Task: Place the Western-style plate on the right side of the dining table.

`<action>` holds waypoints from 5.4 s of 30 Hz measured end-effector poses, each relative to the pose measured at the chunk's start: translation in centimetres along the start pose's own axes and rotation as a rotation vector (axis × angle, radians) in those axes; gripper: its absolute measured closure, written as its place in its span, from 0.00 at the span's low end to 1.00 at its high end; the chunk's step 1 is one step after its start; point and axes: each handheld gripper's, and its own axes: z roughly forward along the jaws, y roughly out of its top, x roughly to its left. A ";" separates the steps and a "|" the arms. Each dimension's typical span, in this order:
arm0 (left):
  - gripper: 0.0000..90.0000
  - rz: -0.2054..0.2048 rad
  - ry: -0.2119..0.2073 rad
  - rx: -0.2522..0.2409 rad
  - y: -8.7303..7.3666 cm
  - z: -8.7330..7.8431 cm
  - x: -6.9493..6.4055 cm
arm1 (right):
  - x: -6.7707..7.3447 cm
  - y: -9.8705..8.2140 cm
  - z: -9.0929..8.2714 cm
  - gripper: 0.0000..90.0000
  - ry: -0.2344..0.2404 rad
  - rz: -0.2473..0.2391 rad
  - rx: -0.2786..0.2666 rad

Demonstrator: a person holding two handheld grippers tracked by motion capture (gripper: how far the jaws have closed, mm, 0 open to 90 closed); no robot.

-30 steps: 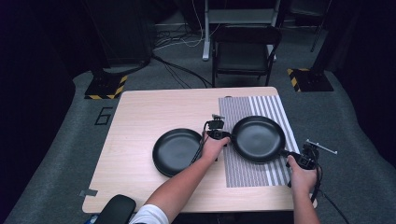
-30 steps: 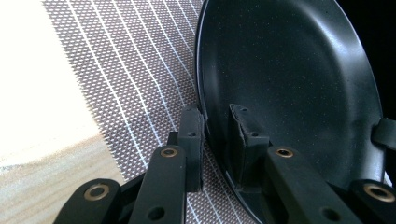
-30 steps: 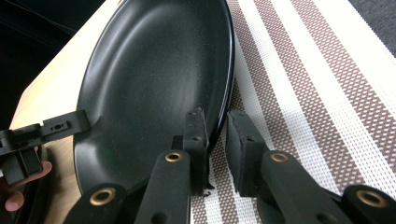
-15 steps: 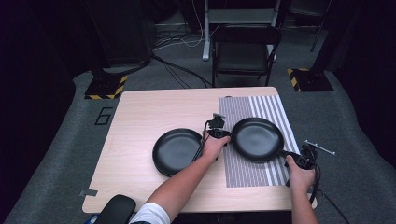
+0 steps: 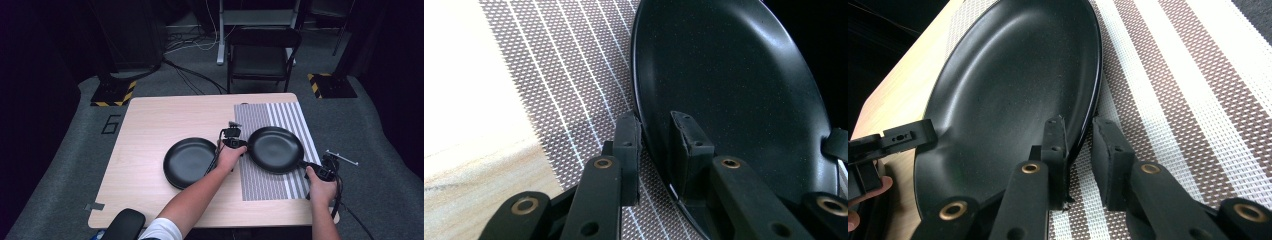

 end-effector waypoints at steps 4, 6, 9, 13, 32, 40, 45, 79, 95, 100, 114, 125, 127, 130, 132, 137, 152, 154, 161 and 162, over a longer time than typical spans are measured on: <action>0.83 0.005 -0.005 -0.003 0.0 0.0 0.1 | 0.1 0.0 -0.1 0.84 -0.007 -0.047 -0.011; 0.83 0.001 -0.004 -0.001 0.0 0.0 0.1 | 0.1 0.0 -0.2 0.84 -0.005 -0.044 -0.015; 0.83 0.011 0.006 0.003 0.0 0.0 0.0 | 0.1 0.0 -0.3 0.82 0.000 -0.048 -0.022; 0.82 0.026 0.009 0.002 0.1 -0.1 -0.1 | 0.3 -0.2 -0.7 0.80 0.005 -0.070 -0.033; 0.67 0.119 -0.030 -0.077 0.8 -1.9 -0.2 | 0.0 -0.5 -1.6 0.66 -0.006 -0.148 -0.046; 0.62 0.160 -0.024 -0.106 1.2 -3.7 0.3 | 0.0 -0.4 -2.0 0.64 0.006 -0.156 -0.061; 0.61 0.154 -0.010 -0.109 1.4 -5.0 0.9 | 0.4 -0.4 -1.9 0.65 0.010 -0.181 -0.062; 0.61 0.181 0.099 -0.246 0.4 -15.9 6.7 | 4.1 -0.4 -2.8 0.66 0.061 -0.309 -0.059; 0.61 0.231 0.193 -0.288 -2.1 -20.6 9.8 | 5.2 -0.9 -3.2 0.65 0.075 -0.348 -0.055; 0.61 0.232 0.208 -0.294 -3.3 -21.6 10.9 | 5.6 -0.9 -3.3 0.65 0.079 -0.360 -0.052; 0.58 0.239 0.261 -0.309 -6.4 -24.3 13.6 | 4.9 -1.1 -4.0 0.62 0.072 -0.363 -0.044; 0.53 0.217 0.285 -0.297 -8.8 -24.5 15.9 | 3.8 -2.0 -4.2 0.59 0.064 -0.375 -0.042; 0.53 0.222 0.292 -0.290 -9.4 -24.4 16.2 | 3.7 -2.2 -4.0 0.58 0.057 -0.387 -0.037; 0.52 0.218 0.293 -0.284 -10.1 -24.5 16.9 | 3.8 -2.6 -3.8 0.57 0.044 -0.430 -0.039; 0.52 0.218 0.313 -0.235 -10.4 -24.7 17.2 | 3.8 -2.7 -3.7 0.56 0.033 -0.478 -0.046; 0.51 0.231 0.318 -0.251 -11.2 -24.8 18.2 | 3.5 -3.0 -3.2 0.56 -0.004 -0.514 -0.041; 0.53 0.257 0.332 -0.155 -12.3 -23.1 20.3 | 2.8 -3.6 -2.2 0.56 -0.038 -0.537 -0.006; 0.52 0.260 0.338 -0.159 -12.3 -22.9 20.3 | 2.6 -3.6 -2.1 0.56 -0.036 -0.534 -0.005; 0.49 0.266 0.364 -0.193 -12.0 -22.8 20.6 | 1.9 -3.7 -2.2 0.54 -0.070 -0.537 -0.018; 0.48 0.269 0.371 -0.209 -11.9 -22.8 20.7 | 1.9 -3.7 -2.3 0.54 -0.078 -0.534 -0.020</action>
